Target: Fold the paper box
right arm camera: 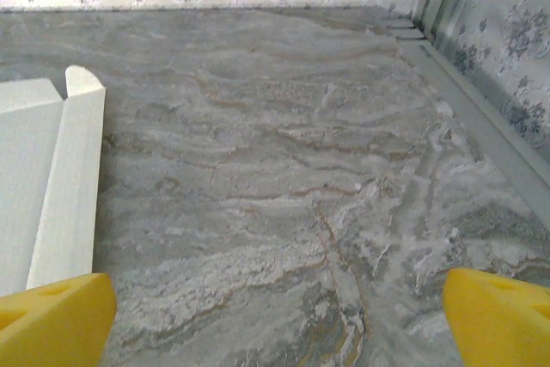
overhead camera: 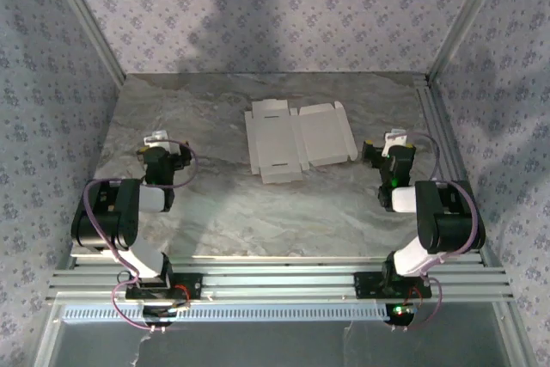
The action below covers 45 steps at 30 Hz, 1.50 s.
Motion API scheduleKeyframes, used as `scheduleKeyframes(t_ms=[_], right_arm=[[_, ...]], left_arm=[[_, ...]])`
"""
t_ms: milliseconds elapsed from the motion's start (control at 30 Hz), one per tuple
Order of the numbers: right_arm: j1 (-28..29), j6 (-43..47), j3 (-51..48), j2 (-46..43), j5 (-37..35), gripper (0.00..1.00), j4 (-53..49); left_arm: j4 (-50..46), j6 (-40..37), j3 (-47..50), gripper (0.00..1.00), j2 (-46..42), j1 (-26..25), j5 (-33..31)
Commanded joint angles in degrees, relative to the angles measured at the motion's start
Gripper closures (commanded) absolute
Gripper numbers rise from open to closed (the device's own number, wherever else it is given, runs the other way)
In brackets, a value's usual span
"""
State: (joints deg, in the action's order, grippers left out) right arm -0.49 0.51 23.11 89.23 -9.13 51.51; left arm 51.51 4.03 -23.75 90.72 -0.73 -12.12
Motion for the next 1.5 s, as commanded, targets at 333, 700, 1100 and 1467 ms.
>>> scheduleKeyframes(t_ms=[333, 700, 1100, 1467], right_arm=[[-0.48, 0.09, -1.05, -2.18, 2.10, 0.01, -4.66], [-0.51, 0.10, -1.05, -2.21, 2.10, 0.01, -4.66], [0.92, -1.12, 2.26, -13.32, -4.22, 0.01, -19.16], [1.26, -38.79, 19.57, -46.09, 1.44, 0.04, -62.49]], left_arm=[[-3.35, -1.34, 0.81, 0.00, -2.78, 0.64, 2.51], [-3.34, -1.23, 0.81, 0.00, -2.80, 0.59, 2.54], [-4.26, -4.62, 2.94, 0.00, -9.29, -3.41, -0.96], [-55.98, 35.94, -13.77, 0.00, -34.34, -12.83, 9.35]])
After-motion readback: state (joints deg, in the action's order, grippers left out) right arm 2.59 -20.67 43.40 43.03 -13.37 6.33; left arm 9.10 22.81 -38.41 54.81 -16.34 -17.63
